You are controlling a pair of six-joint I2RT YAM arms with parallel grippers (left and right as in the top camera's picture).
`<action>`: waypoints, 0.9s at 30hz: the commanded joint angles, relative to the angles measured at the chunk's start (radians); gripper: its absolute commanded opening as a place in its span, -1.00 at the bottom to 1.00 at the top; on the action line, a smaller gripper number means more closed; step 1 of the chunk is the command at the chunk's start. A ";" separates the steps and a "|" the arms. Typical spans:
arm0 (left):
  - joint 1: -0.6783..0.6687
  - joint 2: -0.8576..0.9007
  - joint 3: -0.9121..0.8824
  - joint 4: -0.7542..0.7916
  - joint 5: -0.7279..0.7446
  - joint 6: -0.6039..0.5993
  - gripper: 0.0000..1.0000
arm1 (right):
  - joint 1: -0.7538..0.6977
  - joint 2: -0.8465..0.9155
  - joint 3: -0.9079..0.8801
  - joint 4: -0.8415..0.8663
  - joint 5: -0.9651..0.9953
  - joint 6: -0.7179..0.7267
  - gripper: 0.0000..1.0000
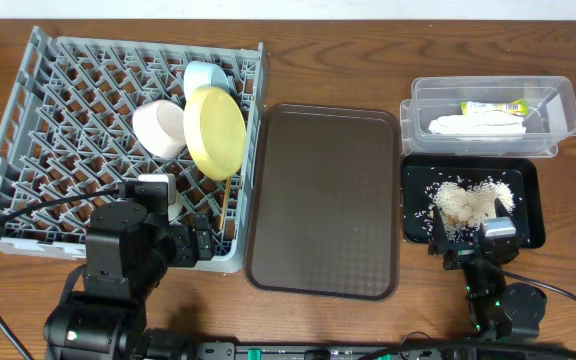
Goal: Sort waste into correct bins and load items into the dishwasher
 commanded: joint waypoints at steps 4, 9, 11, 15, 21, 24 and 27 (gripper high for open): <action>0.003 0.000 0.000 0.001 -0.012 0.002 0.92 | 0.009 0.004 -0.001 -0.003 -0.016 -0.013 0.98; 0.003 0.000 0.000 0.001 -0.012 0.001 0.92 | 0.009 0.005 -0.001 -0.003 -0.016 -0.013 0.99; 0.003 0.000 0.000 0.001 -0.013 0.002 0.92 | 0.009 0.005 -0.001 -0.003 -0.016 -0.013 0.98; 0.003 0.000 0.000 0.001 -0.013 0.002 0.92 | 0.009 0.005 -0.001 -0.003 -0.016 -0.013 0.98; 0.035 -0.026 -0.023 -0.008 -0.013 0.007 0.92 | 0.009 0.005 -0.001 -0.003 -0.016 -0.013 0.98; 0.081 -0.080 -0.109 0.088 -0.013 0.013 0.92 | 0.009 0.005 -0.001 -0.003 -0.016 -0.013 0.98; 0.106 -0.177 -0.251 0.228 -0.012 0.013 0.92 | 0.009 0.005 -0.001 -0.003 -0.016 -0.013 0.99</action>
